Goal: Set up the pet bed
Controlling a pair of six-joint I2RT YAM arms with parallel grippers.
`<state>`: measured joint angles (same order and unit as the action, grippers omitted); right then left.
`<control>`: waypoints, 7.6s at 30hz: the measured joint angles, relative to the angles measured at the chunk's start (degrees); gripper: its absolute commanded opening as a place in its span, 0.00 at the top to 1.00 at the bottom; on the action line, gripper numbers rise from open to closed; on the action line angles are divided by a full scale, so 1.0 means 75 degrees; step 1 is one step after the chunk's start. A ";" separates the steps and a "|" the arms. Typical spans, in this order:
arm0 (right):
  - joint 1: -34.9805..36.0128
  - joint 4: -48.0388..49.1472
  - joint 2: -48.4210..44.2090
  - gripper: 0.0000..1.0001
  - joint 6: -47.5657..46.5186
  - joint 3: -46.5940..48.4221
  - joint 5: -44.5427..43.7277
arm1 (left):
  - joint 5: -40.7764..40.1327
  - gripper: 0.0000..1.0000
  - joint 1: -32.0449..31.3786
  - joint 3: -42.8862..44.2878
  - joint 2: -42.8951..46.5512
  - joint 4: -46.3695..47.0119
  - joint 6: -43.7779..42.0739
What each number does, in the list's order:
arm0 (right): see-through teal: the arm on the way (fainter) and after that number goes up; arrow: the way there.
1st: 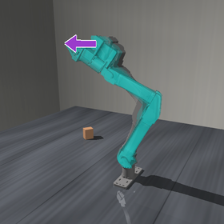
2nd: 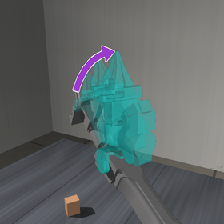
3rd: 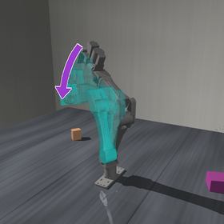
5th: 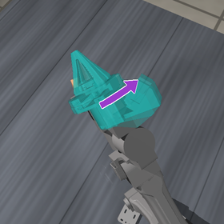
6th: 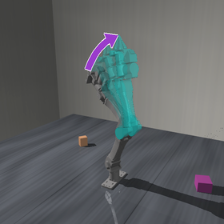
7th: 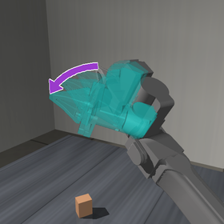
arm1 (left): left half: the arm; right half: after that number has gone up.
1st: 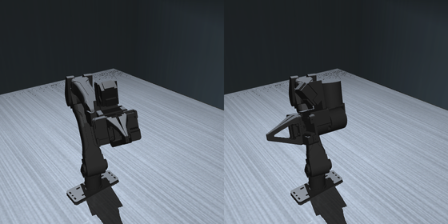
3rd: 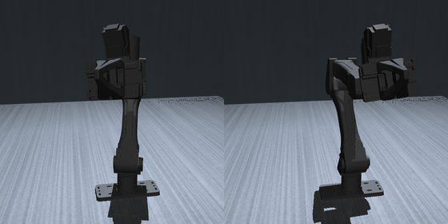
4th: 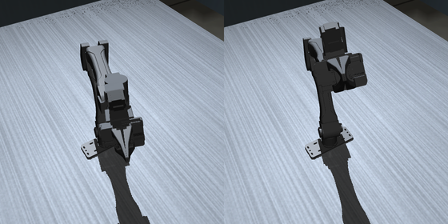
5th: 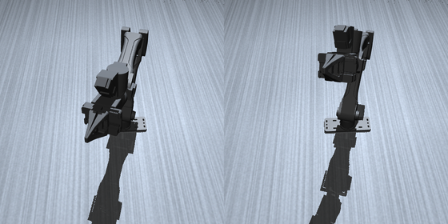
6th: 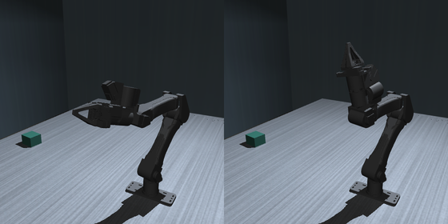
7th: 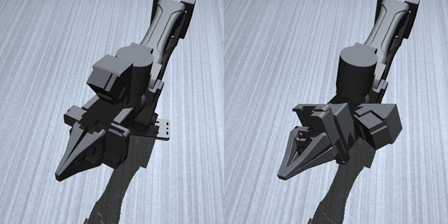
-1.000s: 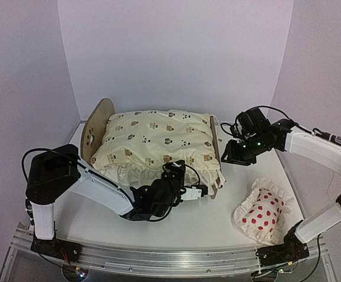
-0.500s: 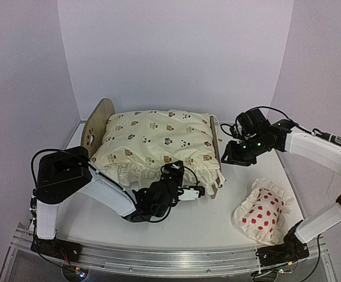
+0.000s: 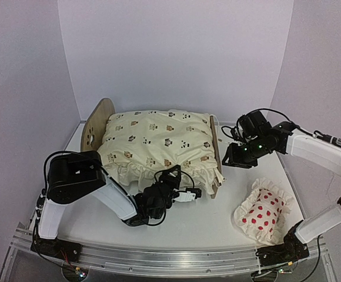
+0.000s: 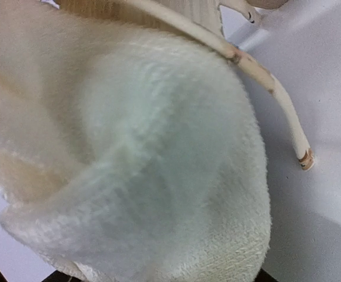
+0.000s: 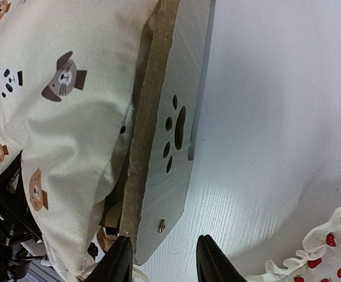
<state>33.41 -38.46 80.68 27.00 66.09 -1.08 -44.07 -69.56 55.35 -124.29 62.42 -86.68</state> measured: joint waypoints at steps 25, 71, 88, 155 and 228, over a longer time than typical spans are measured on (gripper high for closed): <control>0.1149 0.2783 -0.3357 0.56 -0.0855 -0.4284 -0.0302 | 0.0086 0.53 0.0085 0.1597 0.0507 -0.3535 0.1790; 0.2632 1.4789 0.3506 0.49 -0.6167 -0.4713 -0.5880 | 0.0950 0.53 0.0906 0.2932 0.1020 -0.6228 0.3035; 0.2291 1.2813 0.0515 0.38 -0.3010 -0.6423 -0.5305 | 0.1114 0.53 0.1111 0.4306 0.0837 -0.7640 0.3447; 0.1424 0.5182 -0.0083 1.00 -0.1390 -0.1451 -0.2931 | 0.0836 0.55 0.1050 0.4268 0.0728 -0.9052 0.4986; 0.0417 1.1313 0.0876 0.25 -0.2689 -0.6263 -0.0343 | 0.0840 0.56 0.1006 0.4317 0.1107 -0.8991 0.5054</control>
<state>36.53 46.40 87.26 6.84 19.12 -3.66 -37.78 -62.01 87.73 -115.98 -5.02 -48.77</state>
